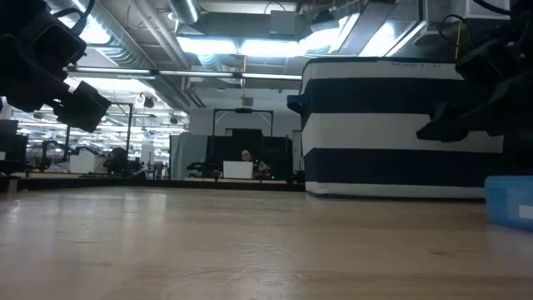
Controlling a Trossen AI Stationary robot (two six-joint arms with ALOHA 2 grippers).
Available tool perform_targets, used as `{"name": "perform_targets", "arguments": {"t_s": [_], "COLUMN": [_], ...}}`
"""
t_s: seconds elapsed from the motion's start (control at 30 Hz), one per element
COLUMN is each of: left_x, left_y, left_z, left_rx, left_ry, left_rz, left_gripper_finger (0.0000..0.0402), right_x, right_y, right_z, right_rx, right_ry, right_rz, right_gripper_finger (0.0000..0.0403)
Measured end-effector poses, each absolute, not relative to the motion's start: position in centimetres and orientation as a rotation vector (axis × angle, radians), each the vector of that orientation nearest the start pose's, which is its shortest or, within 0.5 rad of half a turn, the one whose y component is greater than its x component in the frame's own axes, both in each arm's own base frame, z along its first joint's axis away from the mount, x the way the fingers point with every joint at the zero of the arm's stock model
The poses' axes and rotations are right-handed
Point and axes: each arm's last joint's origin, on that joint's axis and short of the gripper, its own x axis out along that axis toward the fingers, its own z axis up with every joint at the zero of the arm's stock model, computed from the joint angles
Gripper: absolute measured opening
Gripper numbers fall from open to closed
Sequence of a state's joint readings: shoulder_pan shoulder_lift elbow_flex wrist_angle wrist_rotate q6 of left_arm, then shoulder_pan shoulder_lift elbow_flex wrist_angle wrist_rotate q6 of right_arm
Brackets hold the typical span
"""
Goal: Pick & Place Medicine items
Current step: Return to Home Position
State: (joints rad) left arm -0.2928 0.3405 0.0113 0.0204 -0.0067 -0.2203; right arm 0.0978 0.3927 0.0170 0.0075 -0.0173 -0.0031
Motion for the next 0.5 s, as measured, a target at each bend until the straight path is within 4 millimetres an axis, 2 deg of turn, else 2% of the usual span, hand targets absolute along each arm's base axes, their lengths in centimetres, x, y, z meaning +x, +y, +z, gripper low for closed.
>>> {"name": "perform_targets", "arguments": {"t_s": [0.3, 0.5], "left_x": [10.99, 11.00], "left_y": [-3.29, -3.29], "left_z": [14.03, 14.06], "left_rx": [-0.174, -0.175], "left_ry": [0.330, 0.327], "left_rz": [-0.249, -0.250], "left_gripper_finger": [0.0230, 0.0233], "right_x": [11.54, 11.26], "right_y": [1.82, 2.01], "right_z": [13.96, 14.43], "right_rx": [0.022, 0.082], "right_ry": [0.329, 0.290], "right_rz": [0.333, 0.386], "right_gripper_finger": [0.0334, 0.0334]}}
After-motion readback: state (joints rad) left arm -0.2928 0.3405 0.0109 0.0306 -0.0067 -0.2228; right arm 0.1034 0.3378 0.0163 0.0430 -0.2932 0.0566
